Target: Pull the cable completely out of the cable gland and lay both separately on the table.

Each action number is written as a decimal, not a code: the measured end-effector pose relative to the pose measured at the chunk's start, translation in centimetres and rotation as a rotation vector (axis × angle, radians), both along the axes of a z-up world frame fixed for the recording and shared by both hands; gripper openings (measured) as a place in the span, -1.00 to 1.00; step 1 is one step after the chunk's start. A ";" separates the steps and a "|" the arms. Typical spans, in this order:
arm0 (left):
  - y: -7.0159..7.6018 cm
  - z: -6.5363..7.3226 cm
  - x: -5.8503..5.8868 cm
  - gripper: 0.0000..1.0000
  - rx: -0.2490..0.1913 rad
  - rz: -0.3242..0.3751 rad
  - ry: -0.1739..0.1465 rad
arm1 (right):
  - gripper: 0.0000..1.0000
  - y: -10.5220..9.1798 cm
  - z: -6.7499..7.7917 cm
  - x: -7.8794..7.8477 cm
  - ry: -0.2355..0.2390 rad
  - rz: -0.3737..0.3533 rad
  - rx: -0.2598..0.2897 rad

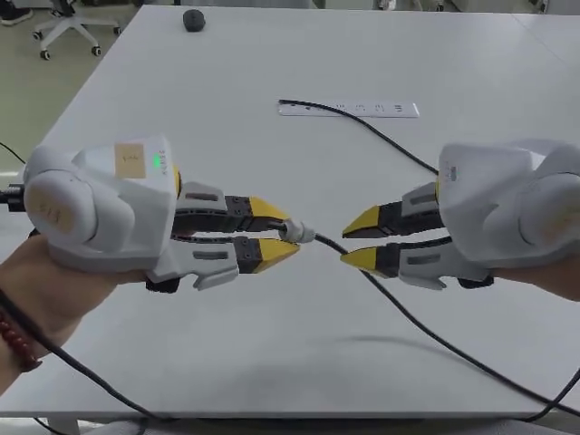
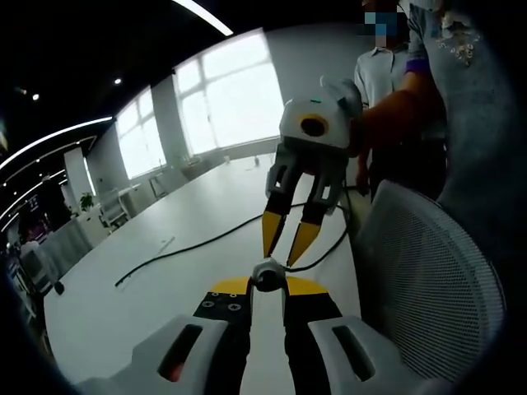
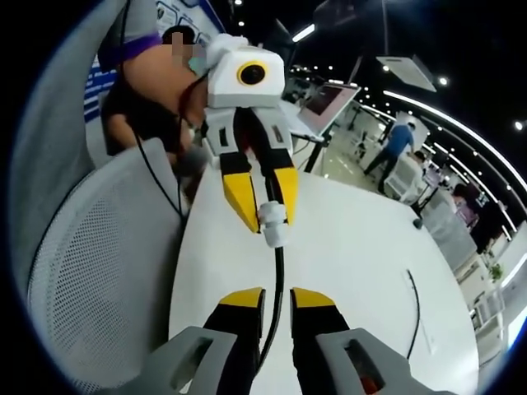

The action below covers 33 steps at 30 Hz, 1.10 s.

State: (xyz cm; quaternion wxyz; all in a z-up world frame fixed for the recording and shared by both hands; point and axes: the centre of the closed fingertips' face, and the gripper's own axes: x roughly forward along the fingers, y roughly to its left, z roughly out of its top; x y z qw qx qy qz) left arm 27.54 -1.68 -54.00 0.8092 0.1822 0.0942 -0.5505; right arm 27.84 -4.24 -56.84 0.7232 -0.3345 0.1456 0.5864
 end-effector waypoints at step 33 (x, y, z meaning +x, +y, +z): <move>1.0 0.2 0.6 -0.72 -0.005 0.038 -0.016 | -1.00 -1.8 0.3 1.7 -0.053 -0.042 -0.029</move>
